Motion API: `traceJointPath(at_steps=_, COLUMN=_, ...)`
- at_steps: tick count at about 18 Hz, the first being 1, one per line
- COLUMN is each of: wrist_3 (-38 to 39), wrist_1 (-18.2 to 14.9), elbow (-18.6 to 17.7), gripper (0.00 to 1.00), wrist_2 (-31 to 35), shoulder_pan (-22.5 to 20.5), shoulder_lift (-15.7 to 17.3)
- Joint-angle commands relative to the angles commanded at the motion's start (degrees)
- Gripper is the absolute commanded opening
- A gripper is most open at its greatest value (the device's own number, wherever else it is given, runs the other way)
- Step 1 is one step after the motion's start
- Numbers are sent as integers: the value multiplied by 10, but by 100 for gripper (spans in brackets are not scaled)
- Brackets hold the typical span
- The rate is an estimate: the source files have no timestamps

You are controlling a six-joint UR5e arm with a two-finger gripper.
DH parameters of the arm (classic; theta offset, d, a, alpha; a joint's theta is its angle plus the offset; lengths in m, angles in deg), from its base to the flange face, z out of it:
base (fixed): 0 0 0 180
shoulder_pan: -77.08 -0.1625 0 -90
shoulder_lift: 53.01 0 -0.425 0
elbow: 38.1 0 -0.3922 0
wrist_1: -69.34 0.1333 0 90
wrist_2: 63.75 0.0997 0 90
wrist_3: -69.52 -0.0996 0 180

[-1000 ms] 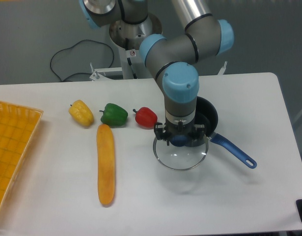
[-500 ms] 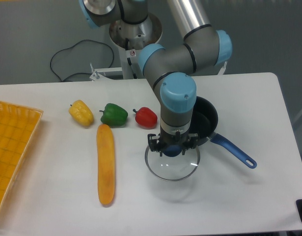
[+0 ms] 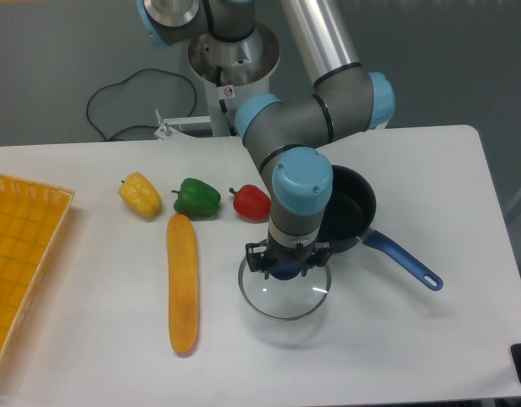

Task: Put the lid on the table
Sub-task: 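Carry the held glass lid away from the pan toward the bread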

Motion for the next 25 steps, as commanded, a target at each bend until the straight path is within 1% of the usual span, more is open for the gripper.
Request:
traceJointPath(at_steps=8, wrist_3=14, wrist_1=-1, elbow=-1, gripper=64, wrist_2=5, shoulder_pan=10, shoulder_lift=-11)
traceJointPath(at_steps=12, wrist_3=13, wrist_1=-3, elbow=-1, gripper=64, wrist_2=44, shoulder_pan=23, shoulder_lift=-18)
traceJointPath(at_steps=19, wrist_3=13, wrist_1=-3, elbow=-2, gripper=64, wrist_2=38, shoulder_pan=24, shoulder_lift=-20)
traceJointPath(at_steps=25, wrist_3=13, wrist_1=-4, elbow=-4, gripper=64, wrist_2=31, shoulder_pan=30, shoulder_lift=-31)
